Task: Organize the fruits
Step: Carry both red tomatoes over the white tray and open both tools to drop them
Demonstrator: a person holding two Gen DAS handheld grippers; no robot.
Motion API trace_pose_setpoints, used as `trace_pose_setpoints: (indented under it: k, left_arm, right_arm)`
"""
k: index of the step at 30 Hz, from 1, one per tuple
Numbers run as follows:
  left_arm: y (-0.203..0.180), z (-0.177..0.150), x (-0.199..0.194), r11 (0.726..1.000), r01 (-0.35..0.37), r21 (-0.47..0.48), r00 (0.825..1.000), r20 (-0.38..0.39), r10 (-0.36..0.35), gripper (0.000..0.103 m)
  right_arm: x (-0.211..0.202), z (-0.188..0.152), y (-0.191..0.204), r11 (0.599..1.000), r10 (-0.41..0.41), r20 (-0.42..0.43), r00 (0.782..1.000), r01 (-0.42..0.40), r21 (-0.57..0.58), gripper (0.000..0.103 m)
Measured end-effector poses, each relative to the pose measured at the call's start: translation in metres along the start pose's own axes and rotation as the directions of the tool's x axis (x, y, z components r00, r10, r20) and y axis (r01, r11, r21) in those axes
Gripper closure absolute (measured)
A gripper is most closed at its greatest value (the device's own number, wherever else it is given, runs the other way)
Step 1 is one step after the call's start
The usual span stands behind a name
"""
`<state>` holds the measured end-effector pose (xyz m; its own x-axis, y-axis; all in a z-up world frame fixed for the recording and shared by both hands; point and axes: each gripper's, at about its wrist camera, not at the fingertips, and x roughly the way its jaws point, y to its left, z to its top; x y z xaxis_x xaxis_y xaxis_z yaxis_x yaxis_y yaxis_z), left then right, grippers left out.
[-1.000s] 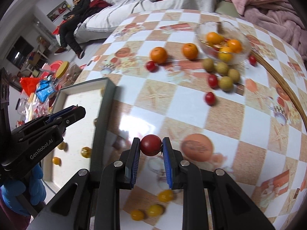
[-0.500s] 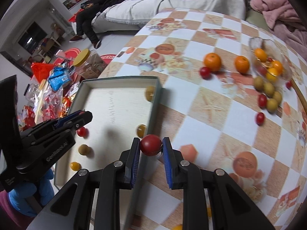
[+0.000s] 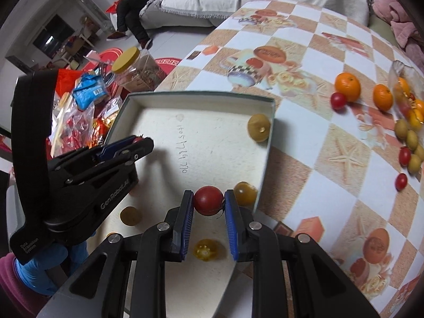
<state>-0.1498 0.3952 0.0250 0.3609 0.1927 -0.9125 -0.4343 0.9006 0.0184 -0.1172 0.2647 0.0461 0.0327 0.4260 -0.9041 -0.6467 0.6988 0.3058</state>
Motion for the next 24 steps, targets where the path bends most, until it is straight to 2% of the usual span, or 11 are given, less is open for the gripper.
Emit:
trace_pose_setpoints:
  k: [13,16,18,19,20,22,24]
  left_arm:
    - [-0.001,0.001,0.012,1.0,-0.013,0.022,0.999,-0.03,0.013,0.082]
    - [-0.001,0.002,0.012,1.0,-0.011,0.028,0.999,-0.035,0.012,0.082]
    - [-0.001,0.002,0.012,0.999,-0.033,0.029,0.999,-0.035,0.034,0.067]
    - [0.0,0.003,0.011,0.999,-0.036,0.026,0.999,-0.033,0.037,0.04]
    - [0.001,0.002,0.008,0.999,-0.041,0.016,0.999,-0.013,0.041,0.032]
    - [0.002,0.002,0.004,0.999,-0.046,0.015,0.999,0.01,0.046,0.032]
    - [0.002,0.003,0.006,0.999,-0.044,0.018,0.999,-0.007,0.044,0.032]
  right_arm:
    - [0.029,-0.008,0.009,0.998,-0.036,-0.068,0.997,0.032,-0.052,0.077]
    - [0.03,-0.008,0.013,0.996,-0.044,-0.067,0.997,0.039,-0.074,0.074]
    - [0.029,-0.008,0.014,0.996,-0.037,-0.067,0.997,0.031,-0.085,0.068]
    - [0.028,-0.009,0.015,0.995,-0.037,-0.065,0.997,0.03,-0.093,0.065]
    - [0.027,-0.01,0.016,0.994,-0.037,-0.063,0.997,0.03,-0.101,0.059]
    - [0.024,-0.012,0.017,0.993,-0.035,-0.054,0.998,0.028,-0.116,0.051]
    - [0.02,-0.015,0.018,0.992,-0.025,-0.047,0.999,0.019,-0.126,0.047]
